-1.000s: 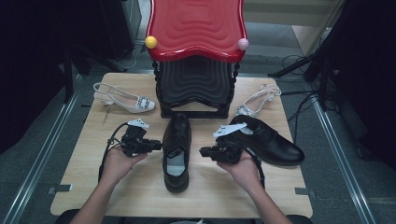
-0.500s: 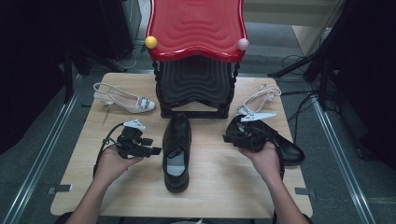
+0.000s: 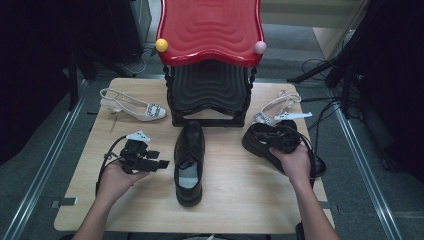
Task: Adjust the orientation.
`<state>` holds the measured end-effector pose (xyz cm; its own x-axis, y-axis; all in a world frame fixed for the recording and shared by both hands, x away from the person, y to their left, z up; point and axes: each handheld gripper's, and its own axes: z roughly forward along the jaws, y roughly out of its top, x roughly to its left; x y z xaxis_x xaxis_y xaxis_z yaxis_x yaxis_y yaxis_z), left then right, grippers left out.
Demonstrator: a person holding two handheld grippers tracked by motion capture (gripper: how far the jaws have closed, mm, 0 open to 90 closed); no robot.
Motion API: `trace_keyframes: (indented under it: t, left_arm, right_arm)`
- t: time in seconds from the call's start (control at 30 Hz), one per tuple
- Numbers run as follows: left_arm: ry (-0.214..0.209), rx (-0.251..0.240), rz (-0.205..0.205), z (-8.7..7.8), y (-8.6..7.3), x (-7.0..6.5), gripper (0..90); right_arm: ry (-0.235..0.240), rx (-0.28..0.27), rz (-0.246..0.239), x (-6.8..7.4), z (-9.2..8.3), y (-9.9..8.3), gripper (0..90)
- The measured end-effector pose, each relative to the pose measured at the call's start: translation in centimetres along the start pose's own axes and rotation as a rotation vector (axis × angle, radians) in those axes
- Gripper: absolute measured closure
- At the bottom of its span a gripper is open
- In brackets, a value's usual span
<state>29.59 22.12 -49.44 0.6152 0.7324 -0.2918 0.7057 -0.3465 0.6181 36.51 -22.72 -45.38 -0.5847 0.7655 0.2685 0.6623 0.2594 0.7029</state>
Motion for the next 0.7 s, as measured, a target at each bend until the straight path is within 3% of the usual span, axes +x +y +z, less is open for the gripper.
trace_keyframes:
  t: [0.27, 0.37, 0.53, 0.7]
  left_arm:
    - [0.015, -0.006, -0.021, -0.4, -0.7, 0.3, 37.6]
    - [0.017, -0.006, -0.026, -0.4, -0.7, 0.3, 37.5]
    - [0.016, 0.000, -0.026, -0.3, -0.8, 0.4, 37.5]
    - [0.020, -0.004, -0.029, -0.3, -0.8, 0.5, 37.5]
  right_arm:
    - [0.014, 0.014, 0.024, -0.6, 1.1, 0.3, 90.0]
    - [-0.025, 0.013, 0.014, -0.6, 1.0, 0.5, 90.0]
    - [-0.049, 0.051, 0.021, -1.0, 1.9, 0.4, 90.0]
    - [-0.032, 0.089, 0.037, -1.6, 3.0, 0.3, 90.0]
